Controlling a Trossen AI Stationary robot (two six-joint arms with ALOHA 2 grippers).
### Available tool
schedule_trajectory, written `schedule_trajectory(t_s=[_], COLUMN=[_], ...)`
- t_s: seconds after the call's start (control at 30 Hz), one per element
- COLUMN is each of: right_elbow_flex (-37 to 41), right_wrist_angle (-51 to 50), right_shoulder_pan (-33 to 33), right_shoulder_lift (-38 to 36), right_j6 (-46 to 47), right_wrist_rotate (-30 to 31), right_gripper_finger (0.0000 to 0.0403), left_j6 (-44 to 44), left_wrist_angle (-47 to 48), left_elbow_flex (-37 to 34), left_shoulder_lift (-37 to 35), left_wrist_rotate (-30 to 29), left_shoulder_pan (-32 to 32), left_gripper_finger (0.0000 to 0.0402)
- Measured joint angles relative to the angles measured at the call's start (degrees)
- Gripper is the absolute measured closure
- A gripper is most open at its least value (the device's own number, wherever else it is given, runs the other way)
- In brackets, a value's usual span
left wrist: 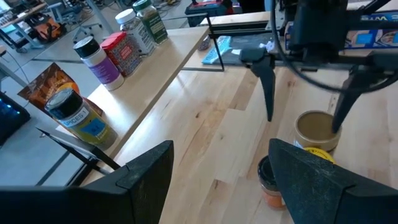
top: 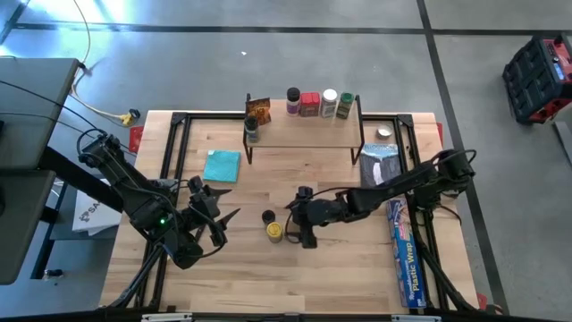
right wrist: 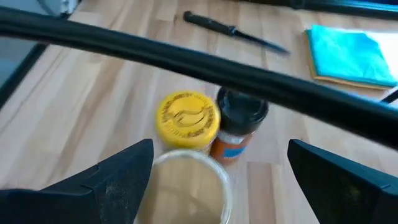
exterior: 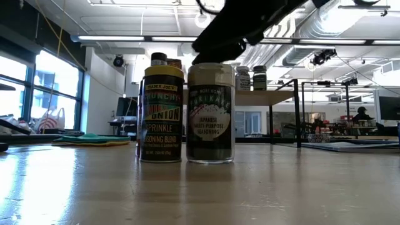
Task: Shelf spices
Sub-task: Put the golden seasoning bottle under the shelf
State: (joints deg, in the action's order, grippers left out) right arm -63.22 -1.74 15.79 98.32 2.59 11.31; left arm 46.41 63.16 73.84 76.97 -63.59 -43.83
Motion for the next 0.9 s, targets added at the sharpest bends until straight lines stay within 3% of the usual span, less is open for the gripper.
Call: schedule_trajectory(t_s=[0.17, 0.4, 0.7, 0.9], right_elbow_flex=[0.1, 2.7, 3.1, 3.1], right_wrist_angle=[-1.1, 2.9, 5.0, 4.5], right_shoulder_pan=[1.9, 4.2, 3.6, 3.6], right_shoulder_lift=[-0.7, 2.0, 4.2, 4.2], right_j6=[-1.0, 1.6, 4.3, 5.5], right_wrist_rotate=[-1.8, 5.0, 5.2, 4.8], right_gripper_finger=[0.0036, 0.0036, 0.0038, 0.0080], left_j6=[0.0, 0.0, 0.0, 0.1], left_wrist_angle=[0.1, 0.0, 0.0, 0.0], left_elbow_flex=[0.0, 0.0, 0.0, 0.0], left_shoulder_lift=[0.0, 0.0, 0.0, 0.0], left_wrist_rotate=[0.0, 0.0, 0.1, 0.1], left_shoulder_pan=[0.0, 0.0, 0.0, 0.0], left_gripper_finger=[0.0142, 0.0142, 0.0142, 0.0142])
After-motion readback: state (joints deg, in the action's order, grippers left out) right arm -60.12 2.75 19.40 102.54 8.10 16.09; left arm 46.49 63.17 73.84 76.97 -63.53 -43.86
